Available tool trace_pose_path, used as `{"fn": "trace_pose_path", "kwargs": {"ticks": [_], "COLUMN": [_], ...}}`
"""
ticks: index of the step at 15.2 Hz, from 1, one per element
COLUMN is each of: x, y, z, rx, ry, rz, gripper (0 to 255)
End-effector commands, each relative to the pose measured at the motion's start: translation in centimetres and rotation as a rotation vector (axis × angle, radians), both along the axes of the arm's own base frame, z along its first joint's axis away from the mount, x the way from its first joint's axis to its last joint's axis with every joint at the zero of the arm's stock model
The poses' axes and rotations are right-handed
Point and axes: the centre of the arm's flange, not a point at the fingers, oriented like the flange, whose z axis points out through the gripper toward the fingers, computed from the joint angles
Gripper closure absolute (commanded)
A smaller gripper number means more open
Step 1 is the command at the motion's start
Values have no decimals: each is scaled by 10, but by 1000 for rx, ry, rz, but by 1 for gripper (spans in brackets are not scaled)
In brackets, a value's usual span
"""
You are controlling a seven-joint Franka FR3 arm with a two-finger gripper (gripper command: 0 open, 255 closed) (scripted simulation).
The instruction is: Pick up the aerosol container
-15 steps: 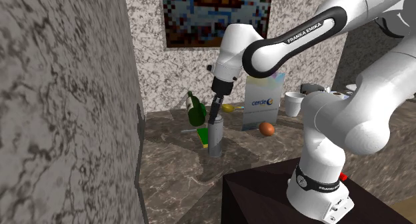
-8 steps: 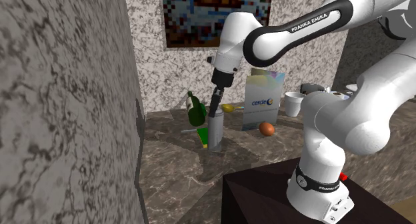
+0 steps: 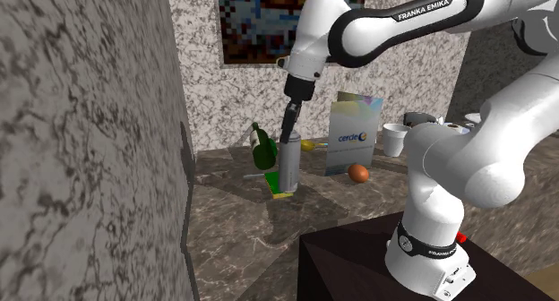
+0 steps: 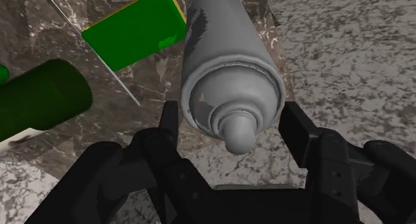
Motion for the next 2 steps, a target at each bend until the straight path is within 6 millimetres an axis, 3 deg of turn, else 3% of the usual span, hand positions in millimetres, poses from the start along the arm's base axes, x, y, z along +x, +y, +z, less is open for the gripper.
{"fn": "trace_pose_path", "kwargs": {"ticks": [1, 2], "x": [-1, -1], "y": [-1, -1], "z": [6, 6], "rx": [0, 0], "ry": [0, 0], "rz": [0, 0], "gripper": [255, 255]}}
